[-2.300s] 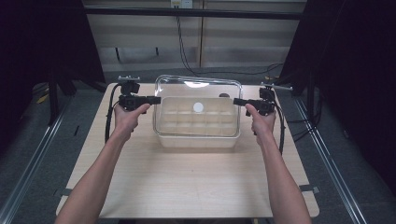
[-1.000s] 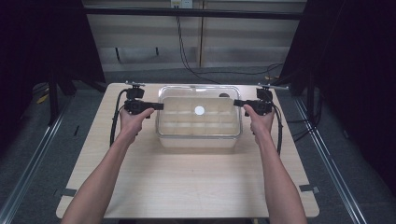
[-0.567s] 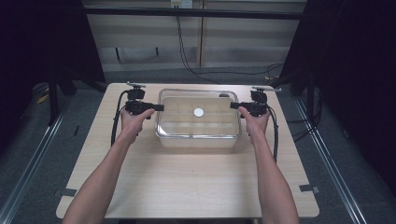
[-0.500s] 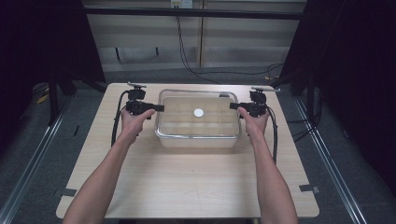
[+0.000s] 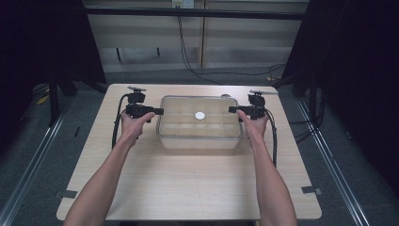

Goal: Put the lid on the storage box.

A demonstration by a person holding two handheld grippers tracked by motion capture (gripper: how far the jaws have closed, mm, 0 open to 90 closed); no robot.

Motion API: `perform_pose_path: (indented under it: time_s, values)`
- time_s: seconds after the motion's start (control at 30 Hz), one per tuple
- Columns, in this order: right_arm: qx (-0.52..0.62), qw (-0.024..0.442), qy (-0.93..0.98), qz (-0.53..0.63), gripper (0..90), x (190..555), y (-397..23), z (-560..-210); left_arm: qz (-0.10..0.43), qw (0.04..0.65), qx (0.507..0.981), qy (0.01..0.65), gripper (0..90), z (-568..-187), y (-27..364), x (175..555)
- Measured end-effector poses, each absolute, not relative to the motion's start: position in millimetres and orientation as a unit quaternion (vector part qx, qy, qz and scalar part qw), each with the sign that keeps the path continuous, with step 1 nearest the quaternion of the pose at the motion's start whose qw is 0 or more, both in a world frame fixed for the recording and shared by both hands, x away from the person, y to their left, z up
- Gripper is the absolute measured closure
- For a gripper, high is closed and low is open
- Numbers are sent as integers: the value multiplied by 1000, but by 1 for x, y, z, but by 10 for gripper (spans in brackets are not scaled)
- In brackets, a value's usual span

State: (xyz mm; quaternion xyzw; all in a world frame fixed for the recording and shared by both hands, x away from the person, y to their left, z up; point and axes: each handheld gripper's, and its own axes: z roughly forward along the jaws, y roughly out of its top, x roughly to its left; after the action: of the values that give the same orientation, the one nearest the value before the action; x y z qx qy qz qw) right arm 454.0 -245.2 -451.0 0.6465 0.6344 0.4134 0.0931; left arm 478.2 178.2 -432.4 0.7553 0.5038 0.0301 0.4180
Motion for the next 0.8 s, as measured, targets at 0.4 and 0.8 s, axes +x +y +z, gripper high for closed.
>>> perform_pose_path:
  time_s: [0.4, 0.8]
  values:
    - [593, 121, 653, 455, 221, 428, -252, -433, 64, 423, 767, 479, 430, -425, 180, 454]
    - [560, 129, 672, 467, 199, 386, -254, -421, 65, 434, 768, 467, 310, -421, 193, 421]
